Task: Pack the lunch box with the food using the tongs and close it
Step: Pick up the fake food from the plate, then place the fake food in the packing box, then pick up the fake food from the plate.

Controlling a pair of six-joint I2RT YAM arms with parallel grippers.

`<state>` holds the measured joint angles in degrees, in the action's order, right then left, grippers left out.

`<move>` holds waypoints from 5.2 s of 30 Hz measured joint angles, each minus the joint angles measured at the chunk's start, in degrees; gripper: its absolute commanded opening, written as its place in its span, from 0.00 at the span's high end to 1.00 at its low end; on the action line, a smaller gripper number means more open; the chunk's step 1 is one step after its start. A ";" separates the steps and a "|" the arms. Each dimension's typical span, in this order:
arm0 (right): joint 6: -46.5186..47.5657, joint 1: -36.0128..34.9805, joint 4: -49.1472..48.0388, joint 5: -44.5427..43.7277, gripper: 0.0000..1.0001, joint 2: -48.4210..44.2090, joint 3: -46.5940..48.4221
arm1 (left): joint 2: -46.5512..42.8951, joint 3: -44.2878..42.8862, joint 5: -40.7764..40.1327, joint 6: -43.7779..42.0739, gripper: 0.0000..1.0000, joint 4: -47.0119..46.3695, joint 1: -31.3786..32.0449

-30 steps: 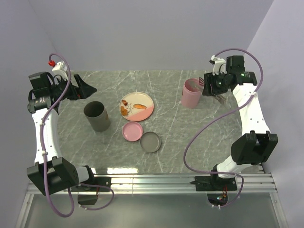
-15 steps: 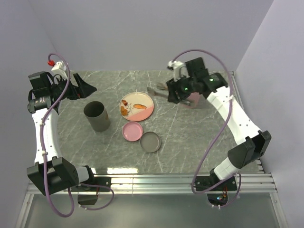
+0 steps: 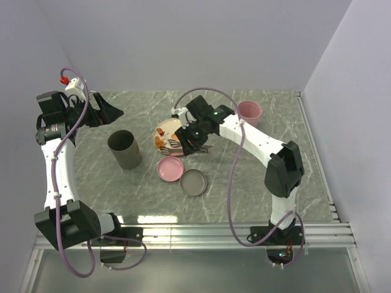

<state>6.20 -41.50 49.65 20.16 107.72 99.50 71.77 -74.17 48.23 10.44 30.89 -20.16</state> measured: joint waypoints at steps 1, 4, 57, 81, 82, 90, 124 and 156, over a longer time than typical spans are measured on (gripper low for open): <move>-0.35 -0.48 0.04 -0.31 0.43 1.16 0.52 | 0.17 0.00 0.00 0.02 0.01 -0.04 -0.02; -0.90 -1.53 -0.11 -1.33 0.43 3.58 2.58 | 0.63 0.00 0.00 0.31 0.01 -0.11 0.00; -5.95 -3.02 -2.60 -7.13 0.64 14.82 12.87 | 2.12 0.46 0.13 1.29 0.01 -1.55 -0.02; -3.74 -2.05 -0.79 -3.08 0.67 -4.17 9.88 | 5.11 -3.89 1.95 2.21 0.01 -1.07 -0.02; -3.58 -2.21 -0.55 -2.64 0.67 -4.13 10.78 | 5.11 -4.09 1.97 2.34 0.01 -1.11 -0.02; -3.30 -5.38 1.09 -0.94 0.67 -1.18 19.15 | 5.31 -5.62 1.31 2.49 0.00 -1.11 -0.22; -2.95 -13.51 0.39 -3.67 0.38 13.40 30.12 | 5.33 -5.62 -1.55 5.35 0.01 -1.53 -3.45; -4.07 2.86 -8.83 -8.96 0.47 12.70 15.23 | 6.75 -7.30 -1.09 5.33 0.01 -1.09 -3.54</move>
<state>2.13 -38.63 40.82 11.20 120.42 114.74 78.52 -81.47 47.13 15.77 29.80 -23.70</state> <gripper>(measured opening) 0.532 0.995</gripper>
